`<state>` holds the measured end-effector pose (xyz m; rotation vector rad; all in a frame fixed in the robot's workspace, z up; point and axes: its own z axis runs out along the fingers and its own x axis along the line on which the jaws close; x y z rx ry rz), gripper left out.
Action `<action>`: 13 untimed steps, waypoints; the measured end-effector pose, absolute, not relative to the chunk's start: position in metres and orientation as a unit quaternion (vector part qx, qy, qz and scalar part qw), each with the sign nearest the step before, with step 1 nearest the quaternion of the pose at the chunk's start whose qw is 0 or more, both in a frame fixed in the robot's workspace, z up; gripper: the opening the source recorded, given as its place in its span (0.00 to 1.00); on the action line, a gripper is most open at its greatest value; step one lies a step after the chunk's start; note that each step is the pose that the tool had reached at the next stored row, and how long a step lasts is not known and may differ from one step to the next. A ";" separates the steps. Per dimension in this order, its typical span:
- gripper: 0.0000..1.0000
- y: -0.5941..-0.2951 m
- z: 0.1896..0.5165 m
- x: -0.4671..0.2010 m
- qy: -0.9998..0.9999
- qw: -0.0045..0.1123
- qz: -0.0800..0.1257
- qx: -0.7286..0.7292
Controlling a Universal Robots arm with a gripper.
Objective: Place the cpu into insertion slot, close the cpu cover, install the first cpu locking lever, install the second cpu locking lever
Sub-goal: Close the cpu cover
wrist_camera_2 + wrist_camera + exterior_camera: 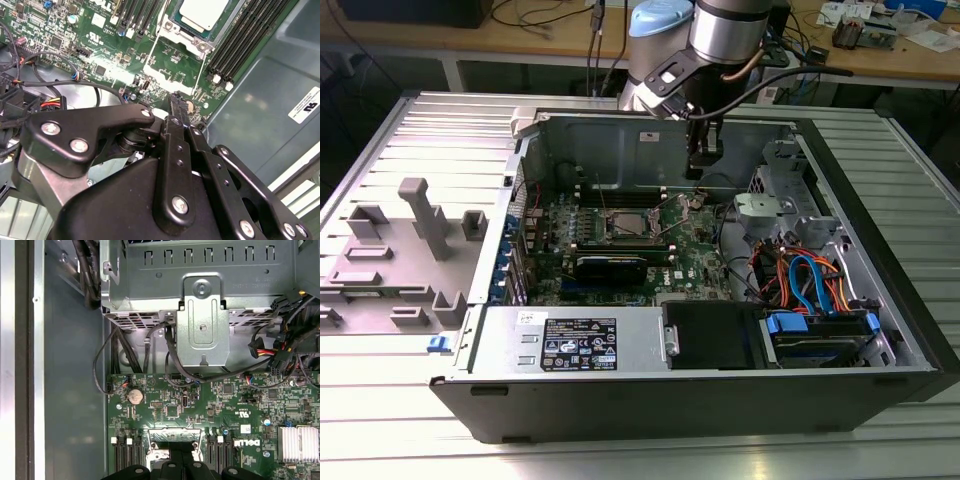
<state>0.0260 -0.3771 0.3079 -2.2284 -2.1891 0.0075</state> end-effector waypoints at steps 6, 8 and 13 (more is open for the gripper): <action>0.11 -0.377 0.308 0.027 -0.701 0.009 0.002 -0.713; 0.11 -0.377 0.308 0.027 -0.701 0.009 0.002 -0.713; 0.11 -0.376 0.307 0.029 -0.701 0.009 0.002 -0.713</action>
